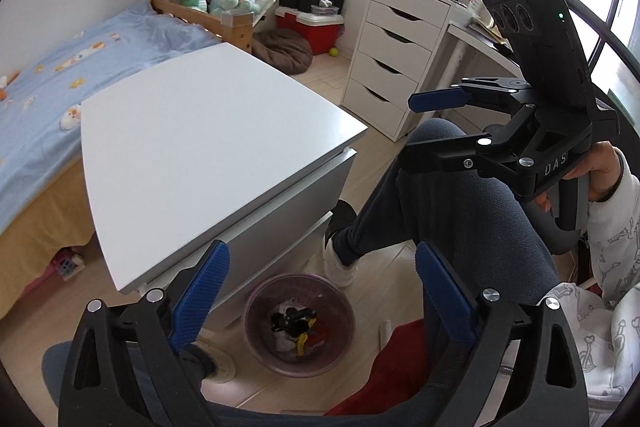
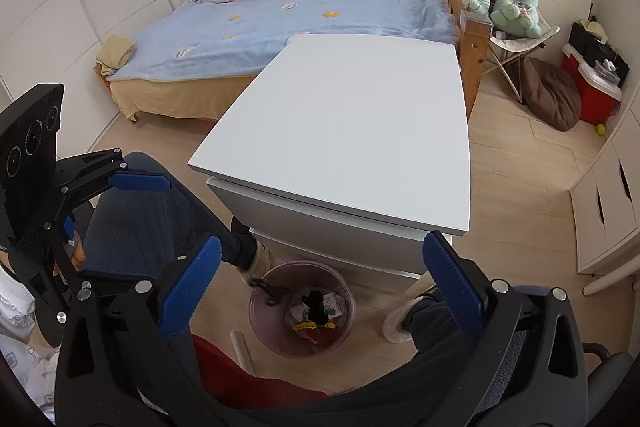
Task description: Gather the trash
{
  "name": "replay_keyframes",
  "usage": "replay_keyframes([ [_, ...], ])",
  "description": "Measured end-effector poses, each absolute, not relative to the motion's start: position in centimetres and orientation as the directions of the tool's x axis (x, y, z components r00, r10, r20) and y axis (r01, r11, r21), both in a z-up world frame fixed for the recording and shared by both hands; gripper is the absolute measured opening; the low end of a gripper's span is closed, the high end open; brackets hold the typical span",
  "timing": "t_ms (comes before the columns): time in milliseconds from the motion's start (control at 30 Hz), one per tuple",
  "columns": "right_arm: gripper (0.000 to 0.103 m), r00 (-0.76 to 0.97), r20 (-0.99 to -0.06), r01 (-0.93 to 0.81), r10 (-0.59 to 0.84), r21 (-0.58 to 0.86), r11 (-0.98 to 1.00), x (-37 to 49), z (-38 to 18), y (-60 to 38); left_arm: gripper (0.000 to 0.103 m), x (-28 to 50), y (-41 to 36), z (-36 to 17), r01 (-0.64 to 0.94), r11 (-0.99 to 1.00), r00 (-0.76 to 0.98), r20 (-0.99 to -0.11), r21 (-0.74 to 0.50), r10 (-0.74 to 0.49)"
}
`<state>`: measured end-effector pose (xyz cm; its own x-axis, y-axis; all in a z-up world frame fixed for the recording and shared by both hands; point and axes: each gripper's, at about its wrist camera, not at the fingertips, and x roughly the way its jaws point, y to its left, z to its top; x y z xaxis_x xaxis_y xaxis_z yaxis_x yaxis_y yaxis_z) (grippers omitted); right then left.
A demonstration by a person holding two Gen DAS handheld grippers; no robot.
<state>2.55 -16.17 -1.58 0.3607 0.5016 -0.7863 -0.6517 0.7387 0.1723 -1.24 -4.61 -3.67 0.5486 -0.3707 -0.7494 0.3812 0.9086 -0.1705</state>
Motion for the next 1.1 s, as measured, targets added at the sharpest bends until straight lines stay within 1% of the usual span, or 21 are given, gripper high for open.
replay_keyframes([
  [67,0.099,0.362,-0.785,-0.653,0.502,0.171,0.738,2.5,-1.6,-16.1,0.095,-1.2,-4.4,-3.6,0.37,0.912,0.555,-0.746,-0.175,-0.369],
  [367,0.1,0.378,-0.772,-0.647,0.511,0.174,0.742,2.6,-1.7,-15.8,0.095,-0.7,-3.0,-3.6,0.292,0.938,0.596,-0.732,-0.184,-0.329],
  [500,0.1,0.381,-0.769,-0.636,0.513,0.184,0.749,3.2,-1.3,-15.5,0.095,-0.4,-2.2,-2.9,0.246,0.958,0.641,-0.716,-0.148,-0.275],
  [900,0.1,0.456,-0.731,-0.62,0.508,0.148,0.77,6.1,0.8,-13.9,0.095,1.5,0.1,-0.4,0.116,0.991,0.739,-0.66,-0.07,-0.133],
  [1000,0.1,0.47,-0.726,-0.621,0.503,0.133,0.772,6.9,1.1,-13.4,0.095,2.2,0.9,0.1,0.068,0.994,0.753,-0.649,-0.087,-0.109],
  [1100,0.1,0.477,-0.723,-0.622,0.501,0.125,0.773,7.5,1.3,-12.9,0.096,3.0,1.8,0.3,0.049,0.991,0.758,-0.642,-0.124,-0.118],
])
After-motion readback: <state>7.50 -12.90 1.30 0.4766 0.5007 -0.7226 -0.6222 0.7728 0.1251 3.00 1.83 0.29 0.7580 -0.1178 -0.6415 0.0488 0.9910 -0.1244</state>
